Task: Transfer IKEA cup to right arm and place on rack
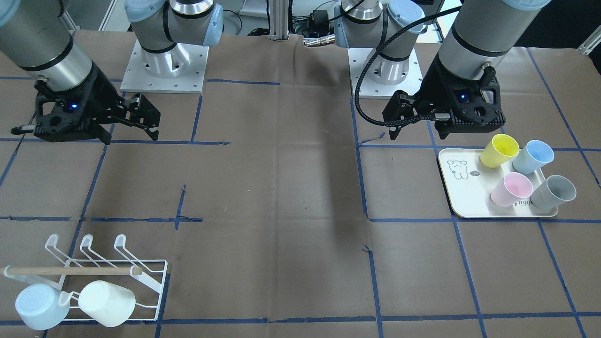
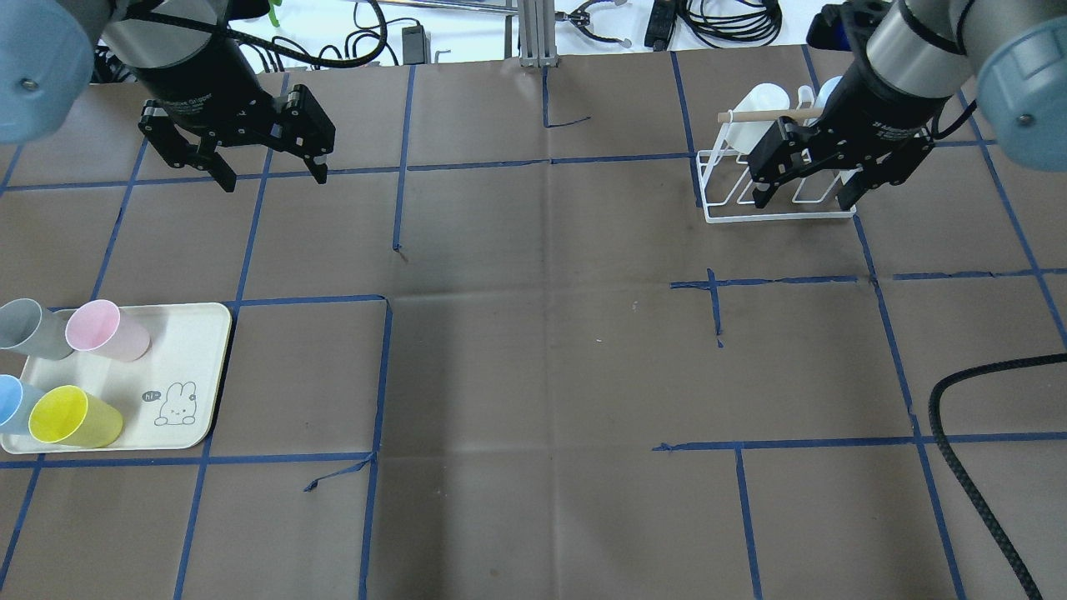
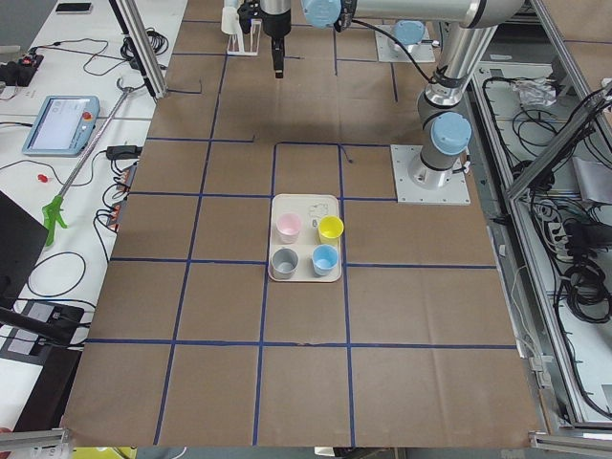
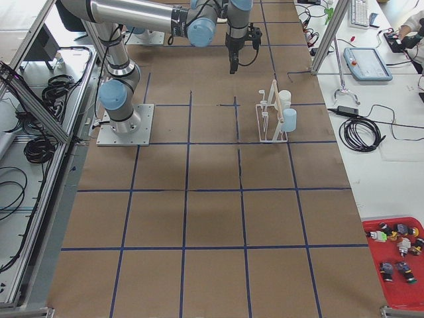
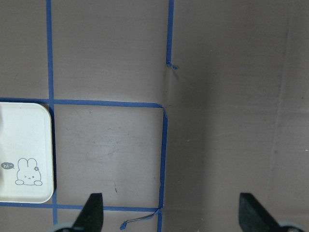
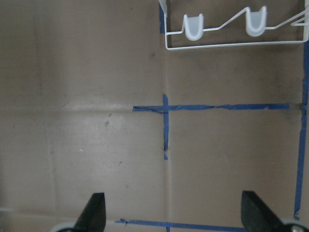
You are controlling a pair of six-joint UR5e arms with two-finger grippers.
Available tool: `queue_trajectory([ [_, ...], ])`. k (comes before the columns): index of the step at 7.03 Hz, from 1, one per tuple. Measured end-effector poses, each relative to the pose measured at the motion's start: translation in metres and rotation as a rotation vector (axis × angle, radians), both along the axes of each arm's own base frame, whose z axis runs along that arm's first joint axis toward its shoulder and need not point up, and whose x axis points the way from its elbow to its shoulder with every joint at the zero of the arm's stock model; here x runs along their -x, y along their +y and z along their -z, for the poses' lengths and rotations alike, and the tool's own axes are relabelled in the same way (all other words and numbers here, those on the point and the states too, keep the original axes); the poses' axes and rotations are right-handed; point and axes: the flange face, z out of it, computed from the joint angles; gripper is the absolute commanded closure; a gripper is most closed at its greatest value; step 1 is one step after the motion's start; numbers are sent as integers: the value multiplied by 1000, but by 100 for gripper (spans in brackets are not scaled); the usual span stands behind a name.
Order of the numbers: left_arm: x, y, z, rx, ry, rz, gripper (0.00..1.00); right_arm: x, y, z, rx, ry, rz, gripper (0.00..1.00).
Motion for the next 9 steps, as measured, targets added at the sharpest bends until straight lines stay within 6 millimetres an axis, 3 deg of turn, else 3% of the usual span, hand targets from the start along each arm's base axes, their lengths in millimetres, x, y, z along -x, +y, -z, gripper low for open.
queue_trajectory([
  [1,0,0,0,1,0,0,0,-15,11,-6,-49,37,-8,0],
  [3,0,0,0,2,0,1,0,-25,42,-40,-58,72,42,0],
  [5,0,0,0,2,0,2,0,-36,69,-58,-67,88,97,0],
  [7,0,0,0,2,0,2,0,-57,78,-51,-86,99,129,0],
  [9,0,0,0,2,0,3,0,-62,75,-28,-97,101,135,0],
])
